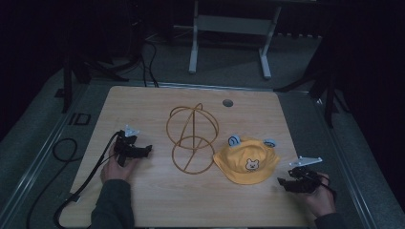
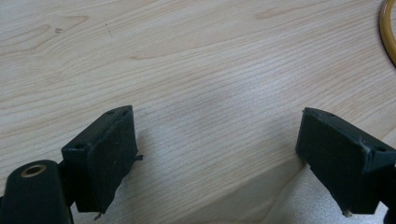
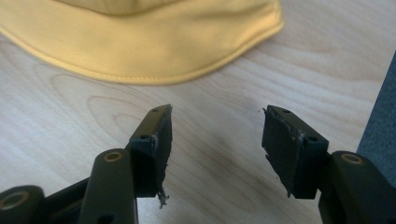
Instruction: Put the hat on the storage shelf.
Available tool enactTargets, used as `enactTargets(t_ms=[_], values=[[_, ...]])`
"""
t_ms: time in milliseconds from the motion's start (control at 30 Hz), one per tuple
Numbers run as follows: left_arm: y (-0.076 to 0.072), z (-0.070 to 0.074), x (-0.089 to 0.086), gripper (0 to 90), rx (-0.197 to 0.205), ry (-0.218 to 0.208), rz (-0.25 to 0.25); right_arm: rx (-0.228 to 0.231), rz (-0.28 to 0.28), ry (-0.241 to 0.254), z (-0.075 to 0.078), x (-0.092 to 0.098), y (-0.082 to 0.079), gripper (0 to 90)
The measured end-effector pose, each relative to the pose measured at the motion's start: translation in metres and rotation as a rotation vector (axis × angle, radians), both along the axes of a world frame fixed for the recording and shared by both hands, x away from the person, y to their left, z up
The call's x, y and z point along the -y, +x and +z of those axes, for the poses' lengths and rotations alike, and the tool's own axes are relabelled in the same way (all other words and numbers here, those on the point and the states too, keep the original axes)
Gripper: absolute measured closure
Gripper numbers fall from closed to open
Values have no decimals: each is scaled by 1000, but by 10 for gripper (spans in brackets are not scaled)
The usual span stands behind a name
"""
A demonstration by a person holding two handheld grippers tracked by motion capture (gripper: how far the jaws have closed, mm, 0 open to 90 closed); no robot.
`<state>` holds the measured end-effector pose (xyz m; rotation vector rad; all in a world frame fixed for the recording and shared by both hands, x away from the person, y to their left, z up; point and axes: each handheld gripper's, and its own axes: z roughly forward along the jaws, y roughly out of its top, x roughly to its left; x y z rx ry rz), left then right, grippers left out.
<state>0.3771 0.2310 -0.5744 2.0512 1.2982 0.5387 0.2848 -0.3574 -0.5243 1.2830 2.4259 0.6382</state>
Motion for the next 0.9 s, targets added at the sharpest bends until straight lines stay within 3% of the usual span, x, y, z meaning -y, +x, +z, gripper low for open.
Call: enactTargets(t_ms=[233, 900], values=[[0, 0, 0, 123, 0, 0, 0, -1, 76, -40, 15, -6, 2, 439], [0, 0, 0, 123, 0, -1, 1, -12, 201, -83, 52, -21, 12, 426]])
